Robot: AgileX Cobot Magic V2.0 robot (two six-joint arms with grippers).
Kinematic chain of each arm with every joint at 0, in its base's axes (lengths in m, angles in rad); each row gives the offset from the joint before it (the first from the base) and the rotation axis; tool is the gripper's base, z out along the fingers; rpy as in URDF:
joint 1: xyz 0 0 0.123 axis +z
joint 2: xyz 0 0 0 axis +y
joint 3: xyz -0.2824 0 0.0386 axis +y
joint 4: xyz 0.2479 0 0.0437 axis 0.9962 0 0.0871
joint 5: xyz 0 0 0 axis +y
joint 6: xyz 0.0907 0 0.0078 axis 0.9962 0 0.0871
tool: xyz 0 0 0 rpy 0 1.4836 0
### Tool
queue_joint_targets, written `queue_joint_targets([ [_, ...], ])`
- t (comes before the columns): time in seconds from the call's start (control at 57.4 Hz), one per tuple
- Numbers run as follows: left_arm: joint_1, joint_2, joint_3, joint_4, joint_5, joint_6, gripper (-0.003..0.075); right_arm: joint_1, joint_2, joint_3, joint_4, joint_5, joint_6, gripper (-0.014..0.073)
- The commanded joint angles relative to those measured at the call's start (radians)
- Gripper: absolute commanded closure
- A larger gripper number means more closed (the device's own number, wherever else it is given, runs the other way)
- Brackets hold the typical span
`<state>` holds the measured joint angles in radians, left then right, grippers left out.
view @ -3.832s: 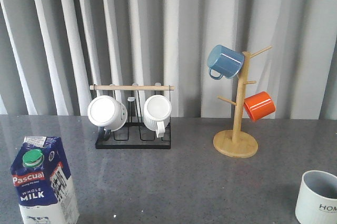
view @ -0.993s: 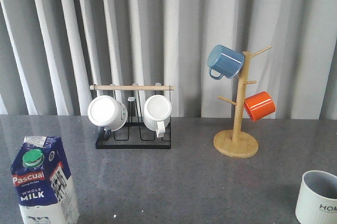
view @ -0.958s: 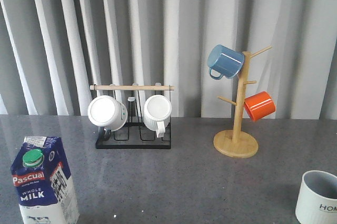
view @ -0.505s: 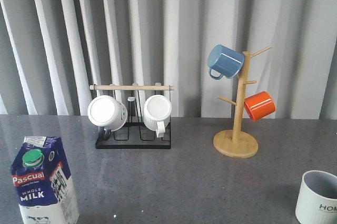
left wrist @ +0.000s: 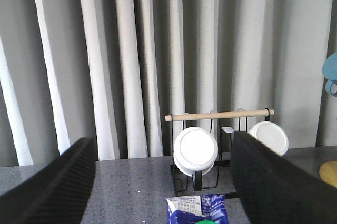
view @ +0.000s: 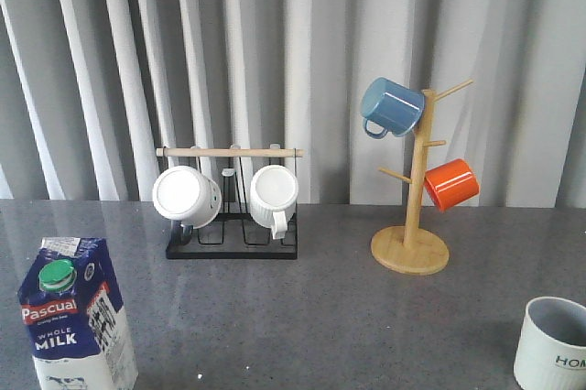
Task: Place milk next to cup
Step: 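Grasp the white HOME mug with the right gripper and slide it toward the table center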
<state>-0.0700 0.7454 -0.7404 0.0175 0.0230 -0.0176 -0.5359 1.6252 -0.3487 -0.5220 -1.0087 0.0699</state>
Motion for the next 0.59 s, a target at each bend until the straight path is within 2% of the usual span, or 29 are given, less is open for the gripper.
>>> queue_joint_targets([
  [0.0,-0.002,-0.003,-0.034,-0.008,-0.077,-0.003,0.0205,-0.007,0.006,-0.023,0.028,-0.119,-0.014,0.0099],
  [0.401,-0.002,-0.003,-0.034,-0.008,-0.077,-0.003,0.0205,-0.007,0.081,-0.108,0.009,-0.114,-0.006,0.0099],
  [0.575,-0.002,-0.003,-0.034,-0.008,-0.077,-0.003,0.0205,-0.007,0.141,-0.164,-0.064,-0.1,0.037,0.0102],
])
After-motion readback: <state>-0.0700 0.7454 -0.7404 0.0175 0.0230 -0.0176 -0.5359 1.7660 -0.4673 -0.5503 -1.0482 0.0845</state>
